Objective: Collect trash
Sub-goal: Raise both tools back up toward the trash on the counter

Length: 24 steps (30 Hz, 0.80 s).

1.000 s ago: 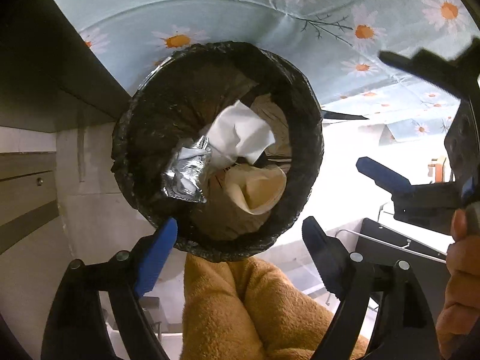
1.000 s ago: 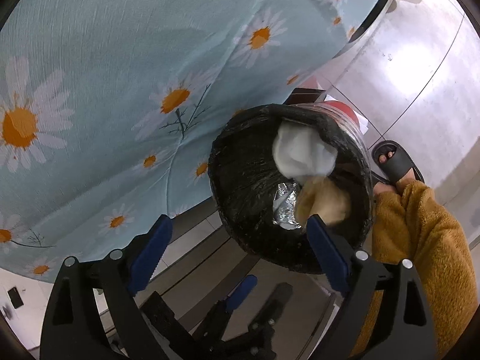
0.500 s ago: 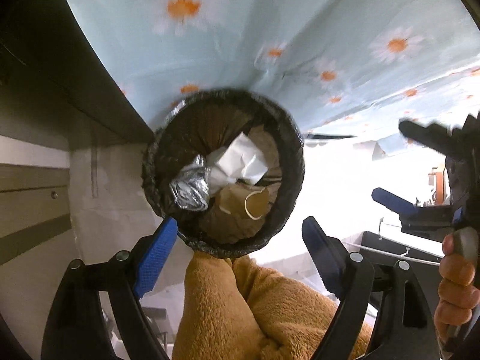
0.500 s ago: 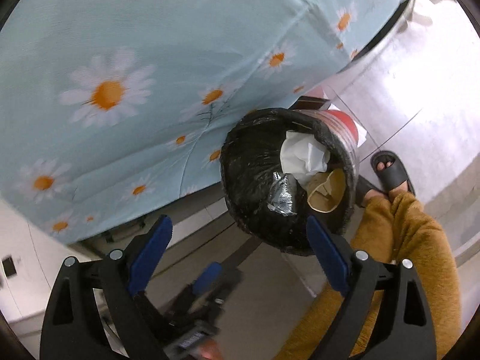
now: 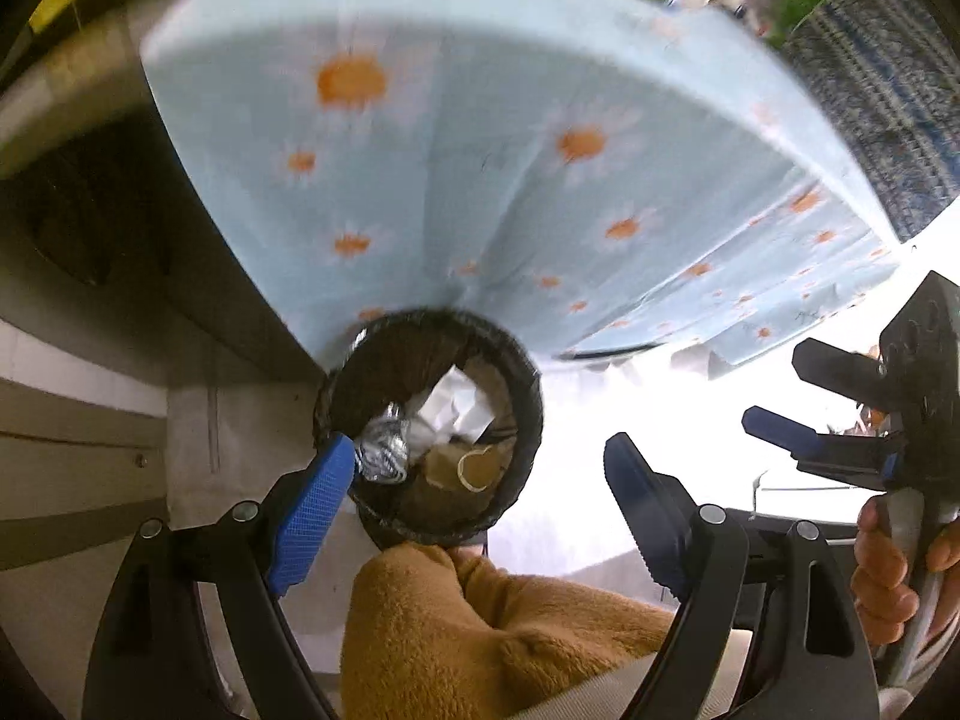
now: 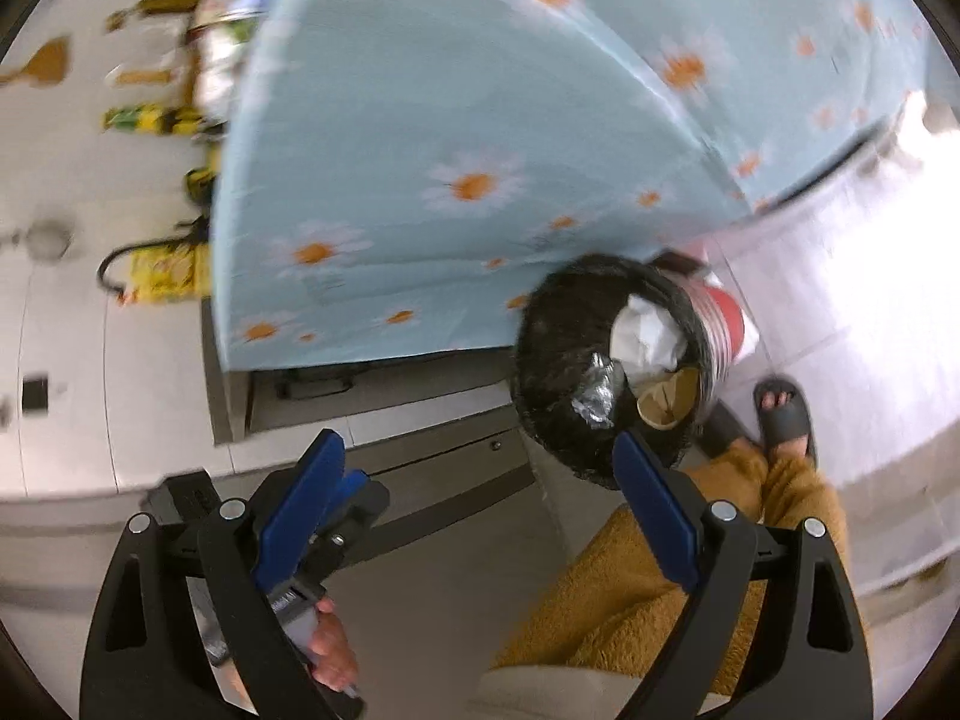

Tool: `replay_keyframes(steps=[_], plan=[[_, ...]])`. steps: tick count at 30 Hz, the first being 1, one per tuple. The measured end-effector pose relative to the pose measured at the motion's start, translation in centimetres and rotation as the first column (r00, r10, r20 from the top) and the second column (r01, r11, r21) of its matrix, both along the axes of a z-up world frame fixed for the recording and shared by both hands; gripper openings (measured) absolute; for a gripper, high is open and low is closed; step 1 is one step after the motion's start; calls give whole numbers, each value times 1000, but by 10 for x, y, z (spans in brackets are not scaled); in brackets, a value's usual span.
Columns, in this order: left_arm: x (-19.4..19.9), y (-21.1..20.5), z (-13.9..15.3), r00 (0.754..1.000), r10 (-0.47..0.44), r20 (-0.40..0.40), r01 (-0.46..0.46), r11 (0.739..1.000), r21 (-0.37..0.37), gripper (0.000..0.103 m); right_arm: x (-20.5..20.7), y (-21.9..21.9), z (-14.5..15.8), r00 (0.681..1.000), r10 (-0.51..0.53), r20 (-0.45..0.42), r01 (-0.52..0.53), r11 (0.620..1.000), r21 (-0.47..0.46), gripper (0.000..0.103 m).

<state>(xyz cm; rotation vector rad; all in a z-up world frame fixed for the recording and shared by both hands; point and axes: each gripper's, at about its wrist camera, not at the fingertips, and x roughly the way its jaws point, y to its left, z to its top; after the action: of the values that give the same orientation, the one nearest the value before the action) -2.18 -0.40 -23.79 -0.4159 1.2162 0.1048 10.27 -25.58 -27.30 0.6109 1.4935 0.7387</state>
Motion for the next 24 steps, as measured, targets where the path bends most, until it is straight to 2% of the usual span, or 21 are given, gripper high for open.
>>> replay_keyframes(steps=[4, 6, 10, 16, 24], plan=[[0, -1, 34, 999, 10, 52, -12, 1000, 23, 83, -5, -2, 48, 985, 38, 170, -40, 999, 11, 90], [2, -1, 50, 997, 12, 78, -15, 999, 30, 83, -6, -2, 63, 975, 47, 217, -51, 999, 16, 90], [6, 0, 76, 993, 3, 119, -8, 999, 41, 83, -7, 2, 99, 936, 74, 344, -81, 997, 6, 90], [13, 8, 105, 986, -1, 167, -9, 998, 60, 83, -4, 18, 136, 880, 111, 462, -113, 993, -25, 90], [26, 35, 144, 967, -15, 256, -4, 997, 74, 83, 5, 40, 178, 814, 118, 569, -104, 993, -58, 90]])
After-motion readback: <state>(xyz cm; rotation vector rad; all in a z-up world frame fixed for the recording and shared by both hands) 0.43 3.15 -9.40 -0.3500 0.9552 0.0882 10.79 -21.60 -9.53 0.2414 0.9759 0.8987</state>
